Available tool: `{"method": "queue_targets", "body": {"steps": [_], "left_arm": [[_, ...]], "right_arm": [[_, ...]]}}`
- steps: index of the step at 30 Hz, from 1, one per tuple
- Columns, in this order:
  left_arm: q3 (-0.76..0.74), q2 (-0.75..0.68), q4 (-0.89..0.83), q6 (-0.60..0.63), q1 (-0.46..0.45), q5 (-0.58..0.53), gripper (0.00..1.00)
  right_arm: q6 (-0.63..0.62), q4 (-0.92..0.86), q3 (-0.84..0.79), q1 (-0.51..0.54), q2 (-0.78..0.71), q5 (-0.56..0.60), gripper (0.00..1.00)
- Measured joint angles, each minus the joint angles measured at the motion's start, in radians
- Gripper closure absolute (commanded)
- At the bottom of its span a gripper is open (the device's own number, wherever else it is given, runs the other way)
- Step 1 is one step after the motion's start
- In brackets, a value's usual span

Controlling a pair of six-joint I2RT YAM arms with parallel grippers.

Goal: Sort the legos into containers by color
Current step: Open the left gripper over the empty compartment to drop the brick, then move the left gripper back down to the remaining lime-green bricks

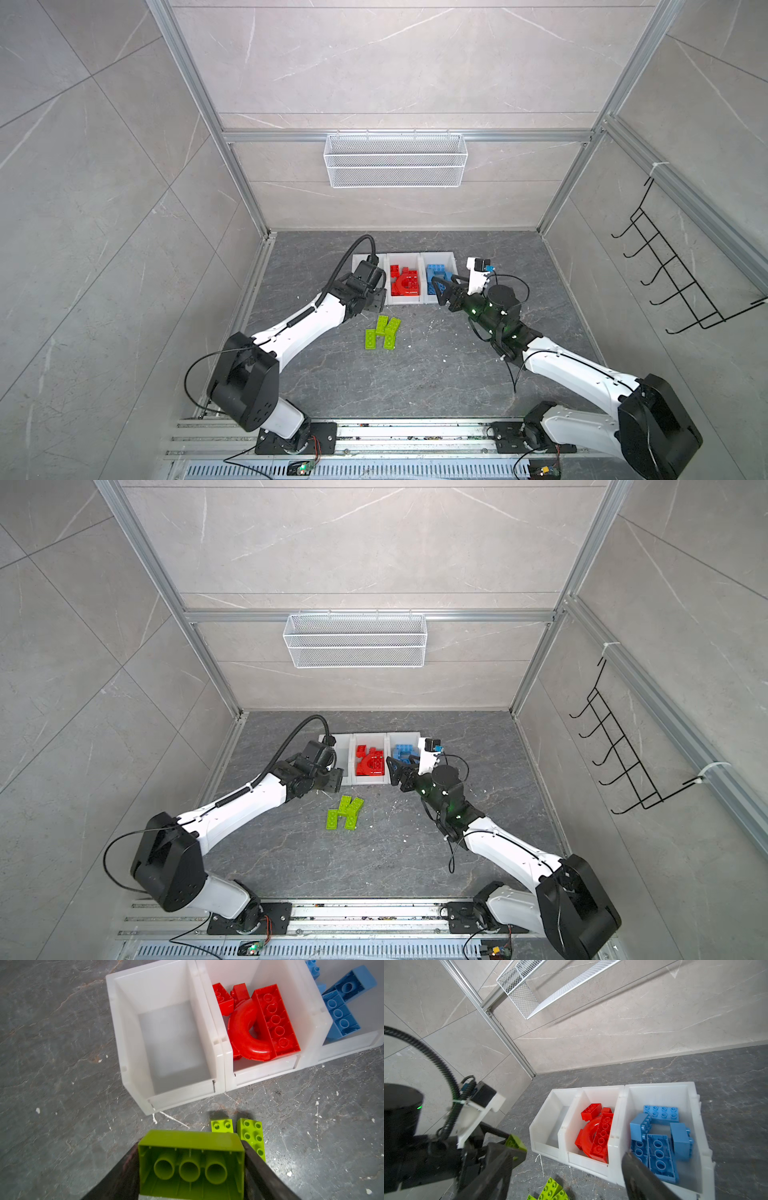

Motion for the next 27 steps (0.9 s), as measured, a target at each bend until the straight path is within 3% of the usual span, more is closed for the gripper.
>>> {"method": "queue_targets", "body": {"steps": [5, 9, 17, 23, 27], "left_arm": [[0.098, 0.148, 0.036, 0.045, 0.071, 0.025, 0.31], [0.176, 0.247, 0.059, 0.076, 0.114, 0.045, 0.31], [0.266, 0.363, 0.07, 0.096, 0.117, 0.064, 0.3], [0.266, 0.375, 0.067, 0.102, 0.118, 0.063, 0.11], [0.266, 0.373, 0.062, 0.103, 0.121, 0.063, 0.09]], "right_arm": [[-0.03, 0.106, -0.07, 0.0, -0.047, -0.018, 0.15], [-0.05, 0.333, -0.219, 0.0, -0.108, -0.013, 0.1], [-0.104, 0.53, -0.322, -0.003, -0.146, 0.073, 0.03], [-0.126, 0.594, -0.338, -0.004, -0.152, 0.108, 0.0], [-0.13, 0.597, -0.34, -0.004, -0.152, 0.117, 0.0]]}}
